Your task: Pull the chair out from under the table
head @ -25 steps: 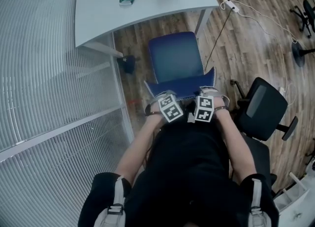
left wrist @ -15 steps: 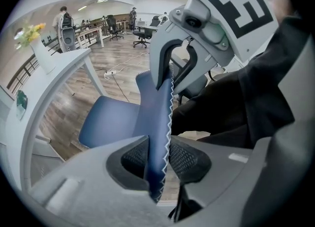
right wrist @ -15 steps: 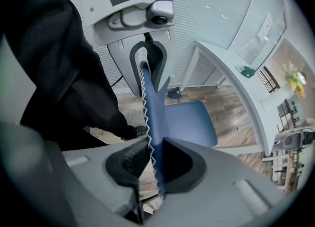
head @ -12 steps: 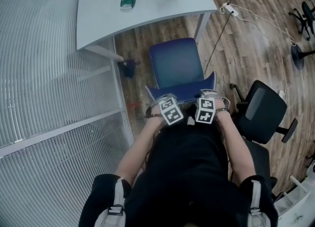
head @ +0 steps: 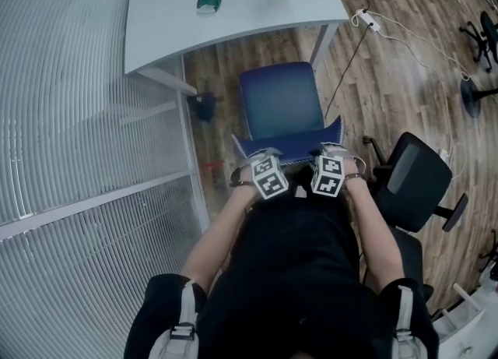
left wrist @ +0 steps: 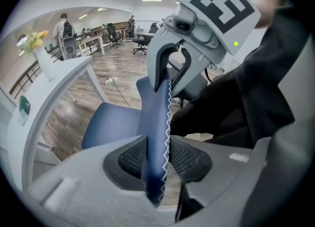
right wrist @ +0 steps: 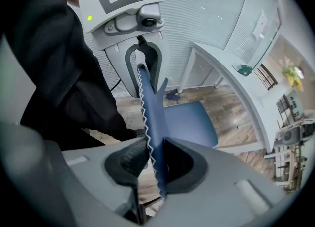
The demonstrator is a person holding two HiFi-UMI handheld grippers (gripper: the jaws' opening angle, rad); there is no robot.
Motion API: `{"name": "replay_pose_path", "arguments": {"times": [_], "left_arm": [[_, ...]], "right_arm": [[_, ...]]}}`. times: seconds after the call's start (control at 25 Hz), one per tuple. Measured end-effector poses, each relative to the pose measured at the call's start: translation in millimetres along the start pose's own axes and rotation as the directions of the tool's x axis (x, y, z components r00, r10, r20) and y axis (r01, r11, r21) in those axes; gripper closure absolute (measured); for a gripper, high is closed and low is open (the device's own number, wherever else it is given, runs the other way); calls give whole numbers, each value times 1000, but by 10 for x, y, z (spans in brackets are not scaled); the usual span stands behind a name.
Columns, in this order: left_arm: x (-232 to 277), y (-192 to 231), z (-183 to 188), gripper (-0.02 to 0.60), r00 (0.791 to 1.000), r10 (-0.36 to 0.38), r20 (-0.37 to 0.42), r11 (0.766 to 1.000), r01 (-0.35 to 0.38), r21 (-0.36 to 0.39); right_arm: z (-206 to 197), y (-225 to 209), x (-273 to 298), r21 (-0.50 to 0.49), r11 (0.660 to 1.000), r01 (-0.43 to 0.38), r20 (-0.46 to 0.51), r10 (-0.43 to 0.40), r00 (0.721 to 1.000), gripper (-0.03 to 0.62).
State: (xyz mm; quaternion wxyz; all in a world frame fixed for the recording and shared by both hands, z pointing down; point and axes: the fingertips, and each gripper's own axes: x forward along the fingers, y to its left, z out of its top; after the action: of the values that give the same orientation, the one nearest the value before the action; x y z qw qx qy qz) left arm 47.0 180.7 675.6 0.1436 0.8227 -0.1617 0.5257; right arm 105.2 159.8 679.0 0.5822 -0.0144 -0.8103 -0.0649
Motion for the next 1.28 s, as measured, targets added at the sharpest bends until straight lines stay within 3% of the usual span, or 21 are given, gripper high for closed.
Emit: {"name": "replay_pose_path", "arguments": {"times": [0.16, 0.52, 0.76, 0.92, 1.28], "left_arm": [[3, -83, -28, 403, 999, -11, -35, 993, 15, 113], [-297, 8, -14, 405, 1000, 1, 8, 996, -2, 89], [-490, 104, 113, 410, 994, 27, 106, 999, -31, 29], [-653, 274, 255, 431, 973, 98, 210, 995, -90, -51], [-1255, 692, 600, 465, 887, 282, 365, 959, -272, -80]], "right_arm": [[-1, 3, -4, 2, 1000, 31, -8, -31, 999, 490], [31, -11, -205, 17, 999, 30, -13, -30, 999, 484], [256, -105, -521, 153, 988, 20, 129, -40, 991, 537], [471, -322, -705, 217, 973, 82, 206, -128, 970, 545], [882, -719, -1112, 262, 944, 201, 310, -280, 909, 546]]}}
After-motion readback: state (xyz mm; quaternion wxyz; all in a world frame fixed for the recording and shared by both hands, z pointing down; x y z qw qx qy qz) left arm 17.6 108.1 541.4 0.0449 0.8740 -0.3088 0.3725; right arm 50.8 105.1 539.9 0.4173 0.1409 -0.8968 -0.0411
